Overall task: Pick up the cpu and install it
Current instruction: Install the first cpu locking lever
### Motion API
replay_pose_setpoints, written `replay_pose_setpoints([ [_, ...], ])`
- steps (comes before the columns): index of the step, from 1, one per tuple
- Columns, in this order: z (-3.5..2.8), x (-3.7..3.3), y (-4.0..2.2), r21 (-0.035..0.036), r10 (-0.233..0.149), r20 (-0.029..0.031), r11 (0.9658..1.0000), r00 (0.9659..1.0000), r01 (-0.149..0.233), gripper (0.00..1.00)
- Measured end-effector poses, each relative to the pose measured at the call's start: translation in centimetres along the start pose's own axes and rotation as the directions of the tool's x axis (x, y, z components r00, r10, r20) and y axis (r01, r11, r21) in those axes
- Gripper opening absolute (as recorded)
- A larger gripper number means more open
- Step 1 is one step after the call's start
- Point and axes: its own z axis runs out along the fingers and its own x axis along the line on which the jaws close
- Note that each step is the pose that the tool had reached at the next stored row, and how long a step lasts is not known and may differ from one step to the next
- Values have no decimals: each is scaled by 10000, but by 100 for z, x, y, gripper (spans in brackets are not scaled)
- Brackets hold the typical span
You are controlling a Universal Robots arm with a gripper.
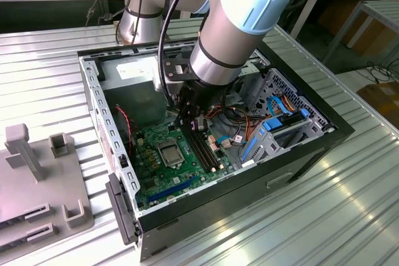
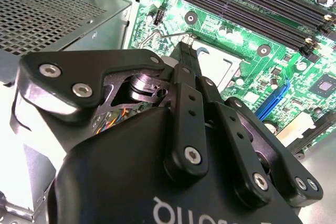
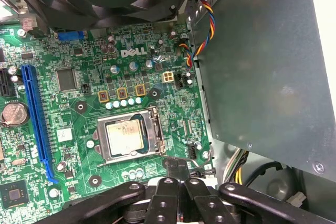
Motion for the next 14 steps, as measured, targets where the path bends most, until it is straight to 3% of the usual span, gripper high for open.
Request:
replay_pose_setpoints([
  [9, 1, -2, -16, 0, 0, 1, 10000, 10000, 0, 11],
  [14, 0, -30, -158, 0, 0, 0, 10000, 10000, 0, 11],
])
